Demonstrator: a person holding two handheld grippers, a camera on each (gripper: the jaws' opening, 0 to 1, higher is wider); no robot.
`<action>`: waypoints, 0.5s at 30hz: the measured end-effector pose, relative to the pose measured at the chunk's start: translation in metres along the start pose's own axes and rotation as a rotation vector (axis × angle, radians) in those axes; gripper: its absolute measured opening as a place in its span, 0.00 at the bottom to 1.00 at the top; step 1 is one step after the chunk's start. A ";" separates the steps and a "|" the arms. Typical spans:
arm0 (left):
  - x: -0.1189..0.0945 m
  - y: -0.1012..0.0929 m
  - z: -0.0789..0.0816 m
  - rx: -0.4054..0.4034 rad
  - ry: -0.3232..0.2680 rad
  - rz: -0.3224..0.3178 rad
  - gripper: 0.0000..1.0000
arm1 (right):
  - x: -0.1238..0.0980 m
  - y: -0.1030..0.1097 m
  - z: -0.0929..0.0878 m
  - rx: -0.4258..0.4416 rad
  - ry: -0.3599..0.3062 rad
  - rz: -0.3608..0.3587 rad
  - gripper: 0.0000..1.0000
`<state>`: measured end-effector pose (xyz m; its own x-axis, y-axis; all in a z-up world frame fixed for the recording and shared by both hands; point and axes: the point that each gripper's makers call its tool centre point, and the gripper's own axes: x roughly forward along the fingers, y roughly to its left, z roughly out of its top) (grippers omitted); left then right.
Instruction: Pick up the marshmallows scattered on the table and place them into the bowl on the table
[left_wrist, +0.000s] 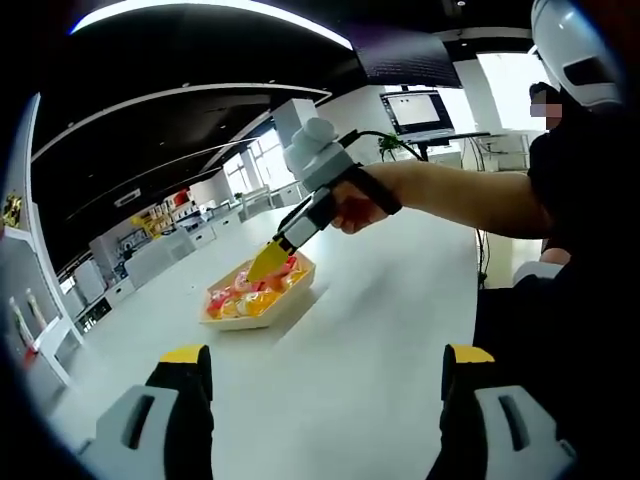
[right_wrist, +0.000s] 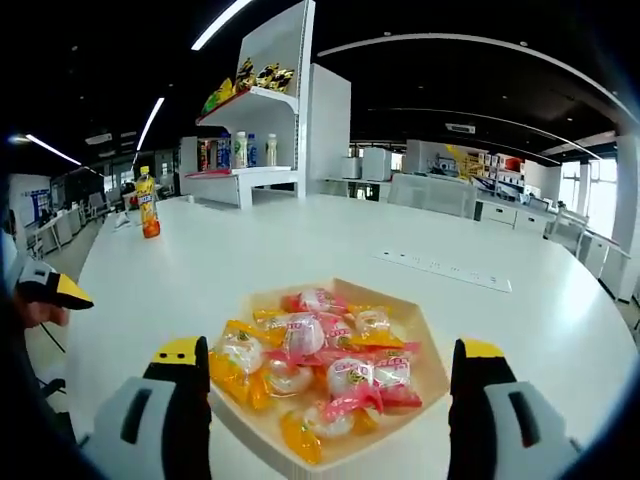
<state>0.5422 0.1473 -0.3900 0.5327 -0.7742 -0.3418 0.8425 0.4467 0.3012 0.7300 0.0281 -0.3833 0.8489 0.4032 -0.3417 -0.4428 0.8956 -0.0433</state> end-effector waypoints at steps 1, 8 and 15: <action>0.000 0.000 0.000 0.001 -0.001 -0.002 0.94 | 0.000 -0.001 0.001 0.001 0.000 0.000 0.97; 0.000 0.001 0.000 0.002 0.002 0.003 0.94 | -0.006 -0.001 0.000 -0.001 0.001 0.000 0.97; 0.000 0.001 -0.001 0.005 0.005 0.003 0.94 | -0.014 0.005 0.000 0.041 -0.007 0.031 0.97</action>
<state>0.5425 0.1482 -0.3902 0.5360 -0.7705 -0.3451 0.8402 0.4469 0.3071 0.7159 0.0272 -0.3783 0.8372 0.4319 -0.3355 -0.4565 0.8897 0.0061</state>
